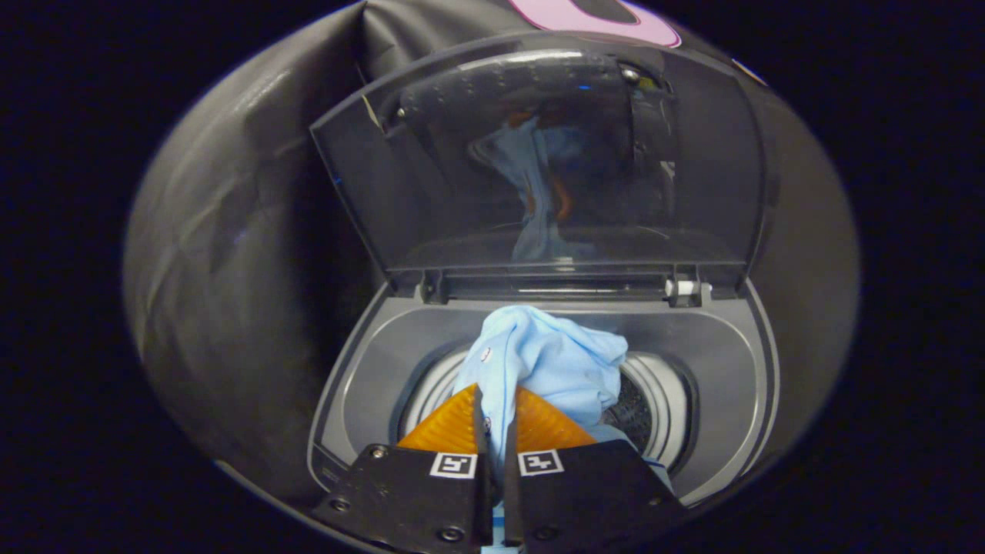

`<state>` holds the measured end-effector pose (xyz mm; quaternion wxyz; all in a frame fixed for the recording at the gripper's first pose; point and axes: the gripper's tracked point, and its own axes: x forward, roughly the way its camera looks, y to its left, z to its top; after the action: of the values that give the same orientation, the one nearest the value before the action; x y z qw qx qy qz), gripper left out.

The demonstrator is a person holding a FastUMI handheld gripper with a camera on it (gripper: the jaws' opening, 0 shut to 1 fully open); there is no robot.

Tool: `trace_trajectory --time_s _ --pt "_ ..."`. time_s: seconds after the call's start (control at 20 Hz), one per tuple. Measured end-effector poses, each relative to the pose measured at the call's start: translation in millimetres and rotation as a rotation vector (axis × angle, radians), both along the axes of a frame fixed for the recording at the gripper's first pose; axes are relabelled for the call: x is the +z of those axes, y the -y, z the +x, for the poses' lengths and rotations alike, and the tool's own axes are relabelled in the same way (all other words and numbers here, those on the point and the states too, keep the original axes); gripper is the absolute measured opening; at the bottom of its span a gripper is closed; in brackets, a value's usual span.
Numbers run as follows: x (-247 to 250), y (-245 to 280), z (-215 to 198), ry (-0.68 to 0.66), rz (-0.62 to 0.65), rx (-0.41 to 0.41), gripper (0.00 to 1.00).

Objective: Put the clothes into the washing machine and then close the washing machine lid.

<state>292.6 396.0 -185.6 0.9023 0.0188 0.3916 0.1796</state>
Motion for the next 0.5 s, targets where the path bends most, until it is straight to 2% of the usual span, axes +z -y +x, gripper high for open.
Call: trace_trajectory --time_s 0.25,0.4,0.5 --pt "-36 7 -7 -0.080 -0.046 -0.023 0.06" --pt "-39 9 -6 -0.105 -0.053 -0.058 0.09" --pt "-37 15 -4 -0.099 -0.078 -0.097 0.33"
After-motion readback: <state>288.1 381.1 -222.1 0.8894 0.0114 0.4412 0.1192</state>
